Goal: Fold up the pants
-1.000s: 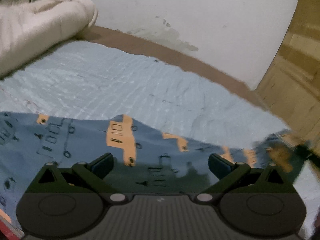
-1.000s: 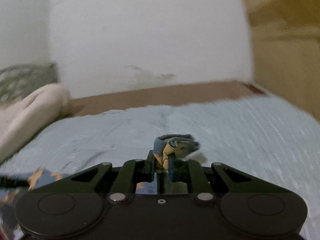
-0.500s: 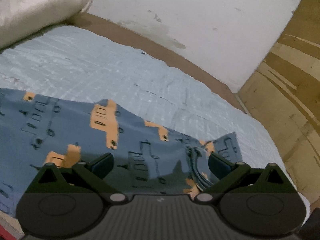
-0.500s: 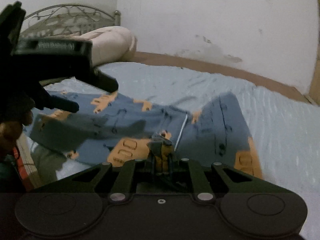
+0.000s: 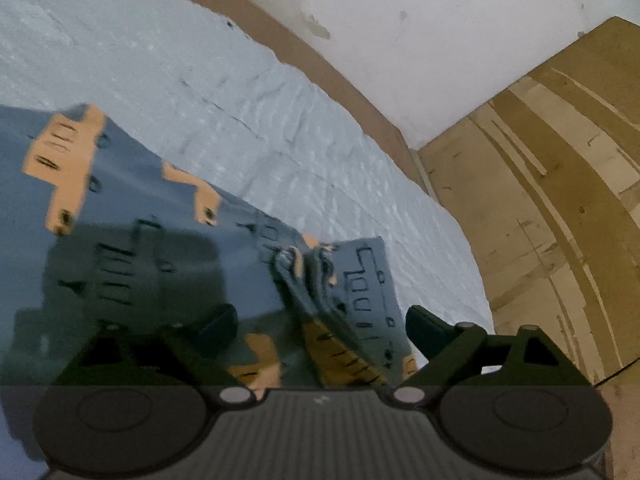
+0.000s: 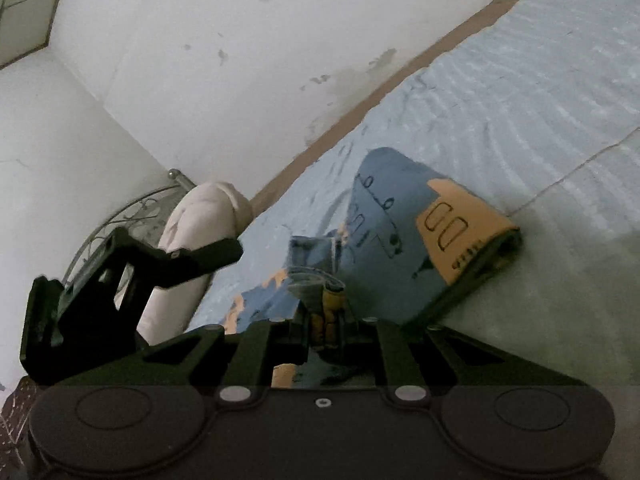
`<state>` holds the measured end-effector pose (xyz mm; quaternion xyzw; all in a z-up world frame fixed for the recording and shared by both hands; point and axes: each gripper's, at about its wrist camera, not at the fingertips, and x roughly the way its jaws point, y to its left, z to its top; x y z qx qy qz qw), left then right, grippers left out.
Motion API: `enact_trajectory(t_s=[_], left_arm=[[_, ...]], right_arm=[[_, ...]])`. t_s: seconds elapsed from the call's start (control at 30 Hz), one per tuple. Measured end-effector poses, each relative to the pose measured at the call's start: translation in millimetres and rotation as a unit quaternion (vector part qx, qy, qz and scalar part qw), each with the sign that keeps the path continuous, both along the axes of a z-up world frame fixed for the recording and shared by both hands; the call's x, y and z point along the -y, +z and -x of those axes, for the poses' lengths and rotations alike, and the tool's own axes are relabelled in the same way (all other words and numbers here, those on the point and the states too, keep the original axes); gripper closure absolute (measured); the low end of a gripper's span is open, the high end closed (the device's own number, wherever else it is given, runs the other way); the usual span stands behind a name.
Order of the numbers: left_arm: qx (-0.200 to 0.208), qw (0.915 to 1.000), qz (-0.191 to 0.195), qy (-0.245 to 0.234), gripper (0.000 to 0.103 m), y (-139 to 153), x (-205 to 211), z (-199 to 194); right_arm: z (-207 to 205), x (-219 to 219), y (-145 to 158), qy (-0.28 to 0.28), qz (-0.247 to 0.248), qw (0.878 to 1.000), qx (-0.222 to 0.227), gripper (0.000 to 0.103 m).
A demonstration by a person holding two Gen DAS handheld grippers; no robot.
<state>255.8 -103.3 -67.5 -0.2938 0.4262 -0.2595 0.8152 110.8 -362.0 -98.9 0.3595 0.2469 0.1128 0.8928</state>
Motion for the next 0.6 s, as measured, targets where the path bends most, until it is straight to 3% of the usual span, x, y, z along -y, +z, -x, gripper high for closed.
enact_trajectory(t_s=[0.07,0.13,0.2,0.3,0.4,0.6], left_arm=[[-0.013,0.9999,-0.001,-0.003,0.023,-6.0,8.9,-6.3],[-0.015,0.9998,-0.009,0.006,0.038,-7.5,13.2,-7.1],[-0.02,0.9995,-0.016,0.019,0.069,-8.9,13.1,-7.9],[-0.023,0.9993,-0.018,0.022,0.086,-8.7,13.2,-8.7],[-0.01,0.9991,-0.033,0.025,0.092,-4.5,15.7,-6.7],[0.051,0.9951,-0.083,0.014,0.093,16.8,27.3,6.4]], right_arm=[[4.1,-2.1,0.1,0.002,0.01,1.0,0.001,0.089],[5.8,-6.1,2.0,0.002,0.02,1.0,0.002,0.087],[1.2,-8.7,2.6,0.002,0.03,1.0,0.004,0.087],[2.7,-13.1,5.3,0.004,0.053,0.999,0.007,0.087],[4.2,-18.1,6.6,0.007,0.081,0.997,0.011,0.086],[5.2,-32.6,16.4,0.012,0.153,0.988,0.023,0.086]])
